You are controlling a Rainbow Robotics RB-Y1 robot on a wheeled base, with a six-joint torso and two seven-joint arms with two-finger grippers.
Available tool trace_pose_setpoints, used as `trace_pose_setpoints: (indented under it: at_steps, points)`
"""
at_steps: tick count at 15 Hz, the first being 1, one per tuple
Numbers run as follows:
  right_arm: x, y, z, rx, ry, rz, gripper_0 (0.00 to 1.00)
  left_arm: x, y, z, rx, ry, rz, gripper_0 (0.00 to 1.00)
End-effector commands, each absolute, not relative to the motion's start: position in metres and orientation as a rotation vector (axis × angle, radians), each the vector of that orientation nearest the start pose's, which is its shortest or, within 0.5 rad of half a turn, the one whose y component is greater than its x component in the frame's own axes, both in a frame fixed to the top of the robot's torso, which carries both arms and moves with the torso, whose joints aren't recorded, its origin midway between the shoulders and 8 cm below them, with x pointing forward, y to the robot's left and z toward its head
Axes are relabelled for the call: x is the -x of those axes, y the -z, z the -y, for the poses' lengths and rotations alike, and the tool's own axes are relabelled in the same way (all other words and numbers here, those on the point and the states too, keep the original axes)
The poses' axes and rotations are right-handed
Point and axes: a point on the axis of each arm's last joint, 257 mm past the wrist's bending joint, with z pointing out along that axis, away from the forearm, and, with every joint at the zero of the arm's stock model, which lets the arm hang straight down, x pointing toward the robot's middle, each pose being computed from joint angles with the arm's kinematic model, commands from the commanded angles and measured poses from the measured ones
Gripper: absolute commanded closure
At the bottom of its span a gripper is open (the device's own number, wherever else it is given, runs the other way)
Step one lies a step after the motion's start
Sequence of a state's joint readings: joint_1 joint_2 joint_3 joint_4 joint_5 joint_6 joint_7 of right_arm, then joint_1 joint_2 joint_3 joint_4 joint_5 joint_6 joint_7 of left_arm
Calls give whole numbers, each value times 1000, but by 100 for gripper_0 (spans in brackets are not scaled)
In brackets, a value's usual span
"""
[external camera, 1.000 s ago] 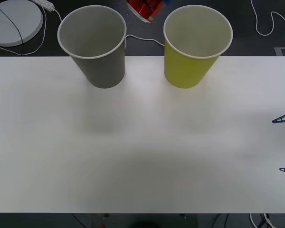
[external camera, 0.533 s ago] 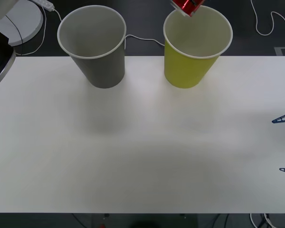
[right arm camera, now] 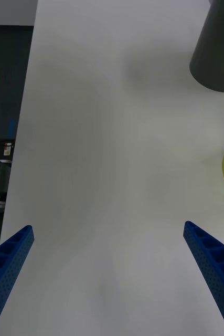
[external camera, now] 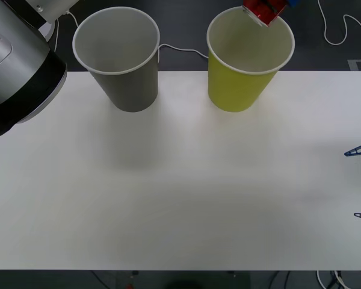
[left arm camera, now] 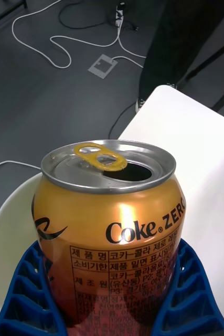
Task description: Put the can into the green bin and the plastic bottle into the gray bin
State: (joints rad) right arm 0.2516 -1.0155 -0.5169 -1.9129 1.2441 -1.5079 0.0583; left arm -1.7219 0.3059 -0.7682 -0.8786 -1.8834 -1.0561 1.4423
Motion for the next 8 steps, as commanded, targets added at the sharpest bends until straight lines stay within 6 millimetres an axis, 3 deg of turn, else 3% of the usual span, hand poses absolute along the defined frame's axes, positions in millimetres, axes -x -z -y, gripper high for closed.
trace_pose_setpoints:
  at_steps: [1, 8]
  points:
    - [-305, 136, 323, 1726, -260, -1487, 0, -576, -70, 170, -1121, 337, -1906, 100]
    - [-305, 136, 323, 1726, -260, -1487, 0, -572, -66, 173, -1130, 359, -1913, 96]
